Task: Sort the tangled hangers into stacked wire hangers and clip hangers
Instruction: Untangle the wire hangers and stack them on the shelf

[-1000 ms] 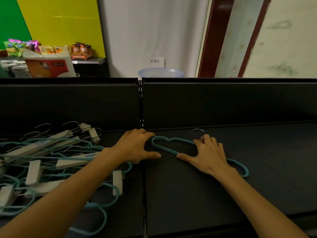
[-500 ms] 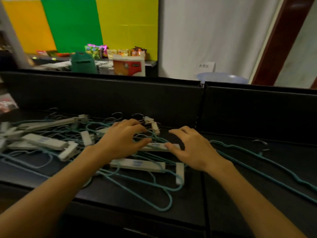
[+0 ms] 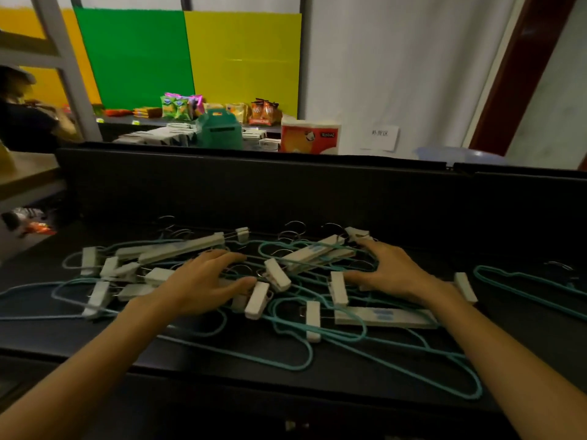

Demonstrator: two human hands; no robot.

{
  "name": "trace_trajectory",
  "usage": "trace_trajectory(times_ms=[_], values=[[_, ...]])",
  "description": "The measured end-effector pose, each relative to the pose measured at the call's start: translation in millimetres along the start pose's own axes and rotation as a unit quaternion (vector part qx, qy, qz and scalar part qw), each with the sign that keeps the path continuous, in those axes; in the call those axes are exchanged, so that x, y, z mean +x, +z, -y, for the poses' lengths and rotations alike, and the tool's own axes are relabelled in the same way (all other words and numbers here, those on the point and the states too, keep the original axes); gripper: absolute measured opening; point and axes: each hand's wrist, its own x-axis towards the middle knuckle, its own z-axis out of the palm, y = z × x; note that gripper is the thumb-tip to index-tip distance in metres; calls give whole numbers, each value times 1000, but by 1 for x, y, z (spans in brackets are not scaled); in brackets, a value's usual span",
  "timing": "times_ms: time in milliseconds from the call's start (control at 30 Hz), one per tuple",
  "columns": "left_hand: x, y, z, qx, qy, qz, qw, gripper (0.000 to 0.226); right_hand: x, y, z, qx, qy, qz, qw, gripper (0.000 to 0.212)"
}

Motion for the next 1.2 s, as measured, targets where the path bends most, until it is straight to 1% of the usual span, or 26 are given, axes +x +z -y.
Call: trace_trajectory(times_ms=[133, 167, 233, 300, 367, 467, 567, 633, 700, 767, 967, 1000, 1067, 1200], values=[[-10, 0, 20, -28, 53, 1, 998, 78, 9, 5, 18, 2, 25, -14, 1000, 81], [-12, -1, 25, -35, 68, -1, 997, 80, 9, 5, 23, -1, 29, -13, 999, 78], [-13, -5, 33, -44, 87, -1, 995, 76, 8, 1, 29, -3, 29, -16, 999, 72], [-13, -7, 40, -47, 100, 1, 994, 72, 4, -3, 32, 16, 17, -43, 999, 68], [-13, -9, 43, -49, 110, 2, 993, 70, 0, -8, 34, 53, 3, -93, 994, 65], [-10, -12, 38, -51, 129, -20, 990, 62, -6, -18, 36, 80, -11, -163, 983, 68], [4, -15, 18, -55, 167, -43, 983, 61, -13, -28, 36, 72, -22, -212, 974, 70], [16, -13, -1, -68, 183, -34, 980, 66, -18, -33, 34, 59, -24, -231, 971, 71], [31, -11, -20, -62, 174, -16, 983, 73, -25, -36, 33, 54, -23, -240, 969, 71], [46, -9, -40, -34, 149, 3, 988, 73, -30, -39, 30, 43, -20, -251, 967, 73], [82, 8, -81, 5, 76, 49, 996, 41, -42, -39, 7, -22, -9, -255, 967, 78], [85, 11, -85, 12, 74, 42, 996, 37, -46, -39, 3, -31, -7, -255, 966, 79], [89, 14, -90, 17, 77, 4, 997, 31, -55, -42, -3, -39, 2, -261, 965, 80], [89, 9, -102, 19, 115, -117, 986, 26, -75, -54, -21, -44, 5, -290, 956, 79]])
